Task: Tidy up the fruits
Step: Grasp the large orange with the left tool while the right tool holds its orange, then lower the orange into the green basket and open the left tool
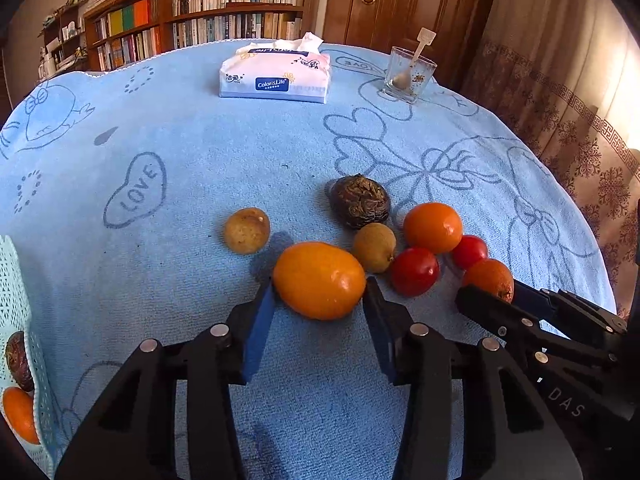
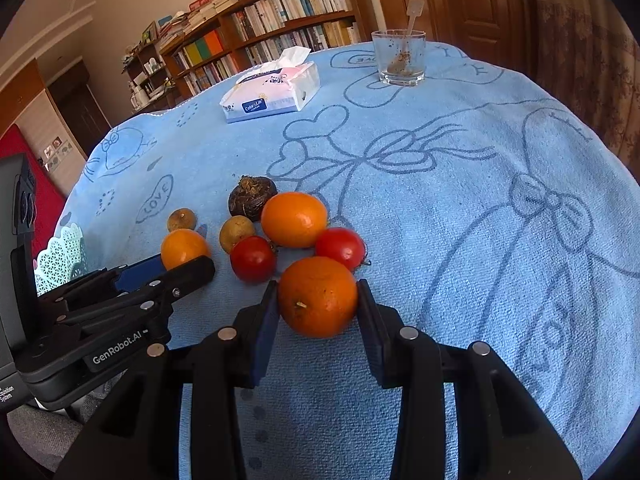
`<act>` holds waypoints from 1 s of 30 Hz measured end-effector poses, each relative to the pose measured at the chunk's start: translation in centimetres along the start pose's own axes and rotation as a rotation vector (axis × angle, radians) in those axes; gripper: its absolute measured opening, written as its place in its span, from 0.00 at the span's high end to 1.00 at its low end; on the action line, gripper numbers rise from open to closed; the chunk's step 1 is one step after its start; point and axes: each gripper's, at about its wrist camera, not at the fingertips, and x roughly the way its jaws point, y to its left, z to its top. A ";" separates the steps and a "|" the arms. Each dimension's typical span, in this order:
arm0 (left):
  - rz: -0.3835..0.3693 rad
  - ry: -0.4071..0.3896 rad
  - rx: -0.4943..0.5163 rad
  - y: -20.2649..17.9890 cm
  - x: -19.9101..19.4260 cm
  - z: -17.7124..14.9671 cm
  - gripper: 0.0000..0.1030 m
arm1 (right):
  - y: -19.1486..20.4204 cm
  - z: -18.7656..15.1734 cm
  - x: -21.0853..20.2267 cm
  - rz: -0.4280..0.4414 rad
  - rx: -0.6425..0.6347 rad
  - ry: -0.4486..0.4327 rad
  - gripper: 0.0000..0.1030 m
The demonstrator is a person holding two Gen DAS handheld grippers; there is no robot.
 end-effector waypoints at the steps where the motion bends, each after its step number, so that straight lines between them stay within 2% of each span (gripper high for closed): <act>1: 0.005 -0.003 -0.003 0.1 -0.2 -0.1 0.55 | 0.1 0.0 0.0 0.001 -0.003 -0.002 0.63; 10: 0.073 -0.050 -0.055 1.7 -3.3 -1.0 0.55 | 0.9 -0.3 -0.5 0.032 -0.036 -0.025 0.63; 19: 0.126 -0.134 -0.105 3.7 -7.1 -1.3 0.55 | 1.2 -0.4 -0.7 0.035 -0.050 -0.037 0.63; 24: 0.168 -0.168 -0.149 5.9 -9.2 -1.7 0.55 | 1.4 -0.4 -0.9 0.024 -0.056 -0.037 0.63; 30: 0.233 -0.202 -0.212 9.4 -11.5 -2.6 0.55 | 2.4 -0.5 -1.2 0.055 -0.062 -0.020 0.63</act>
